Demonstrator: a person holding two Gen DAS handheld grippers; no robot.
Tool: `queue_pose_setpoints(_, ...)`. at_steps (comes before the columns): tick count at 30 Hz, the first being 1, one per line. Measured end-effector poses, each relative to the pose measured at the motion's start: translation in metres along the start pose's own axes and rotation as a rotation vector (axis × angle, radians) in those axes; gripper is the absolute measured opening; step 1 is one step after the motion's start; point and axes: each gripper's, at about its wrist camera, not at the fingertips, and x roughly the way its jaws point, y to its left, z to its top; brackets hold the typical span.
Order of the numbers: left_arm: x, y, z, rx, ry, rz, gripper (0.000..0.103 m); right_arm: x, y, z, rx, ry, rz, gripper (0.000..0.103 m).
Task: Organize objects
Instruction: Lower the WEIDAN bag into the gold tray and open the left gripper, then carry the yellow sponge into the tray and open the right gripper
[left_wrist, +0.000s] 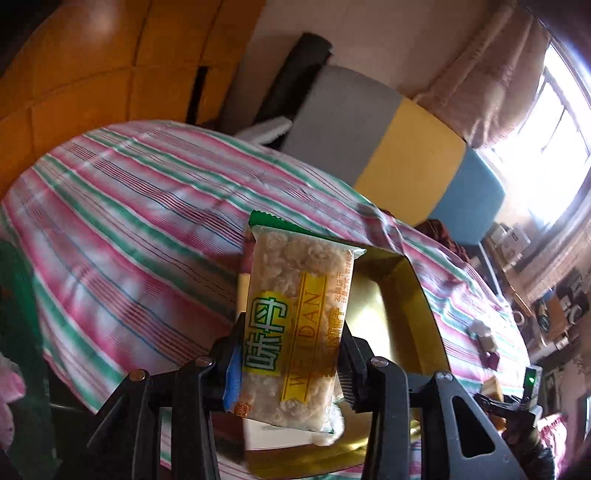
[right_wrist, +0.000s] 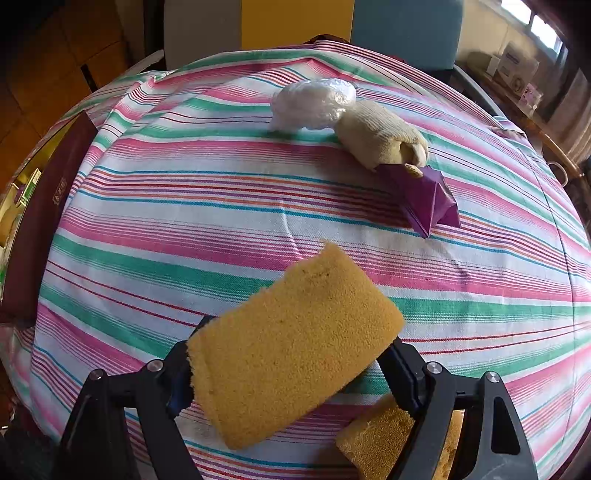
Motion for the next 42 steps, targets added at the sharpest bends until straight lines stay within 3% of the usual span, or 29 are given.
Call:
queue_pose_setpoints(7, 0.056, -0.048, -0.003, 0.061, 0.138, -0.075, 0.042, -0.001, -0.001, -0.001, -0.014, -0.001, 0.002, 0.084)
queue_pose_setpoints(11, 0.084, -0.063, -0.007, 0.066, 0.2, -0.03, 0.042, -0.001, -0.001, -0.001, -0.017, -0.002, 0.003, 0.084)
queue_pose_setpoints(16, 0.11, -0.06, -0.008, 0.049, 0.23, 0.103, 0.042, -0.001, -0.001, -0.001, -0.026, -0.001, 0.002, 0.085)
queue_pose_setpoints(20, 0.12, -0.064, -0.014, 0.085, 0.251, 0.081, 0.048, 0.0, 0.0, 0.0, -0.033, 0.0, 0.0, 0.085)
queue_pose_setpoints(25, 0.112, -0.066, -0.018, 0.106, 0.217, 0.105, 0.048, 0.0, 0.0, 0.0, -0.038, 0.0, 0.001, 0.085)
queue_pose_setpoints(34, 0.063, -0.073, -0.031, 0.224, 0.101, 0.14, 0.049, 0.0, 0.0, 0.001, -0.047, -0.002, -0.002, 0.085)
queue_pose_setpoints(42, 0.031, -0.079, -0.04, 0.289, 0.039, 0.135, 0.05, -0.003, 0.005, -0.001, -0.046, -0.014, -0.001, 0.076)
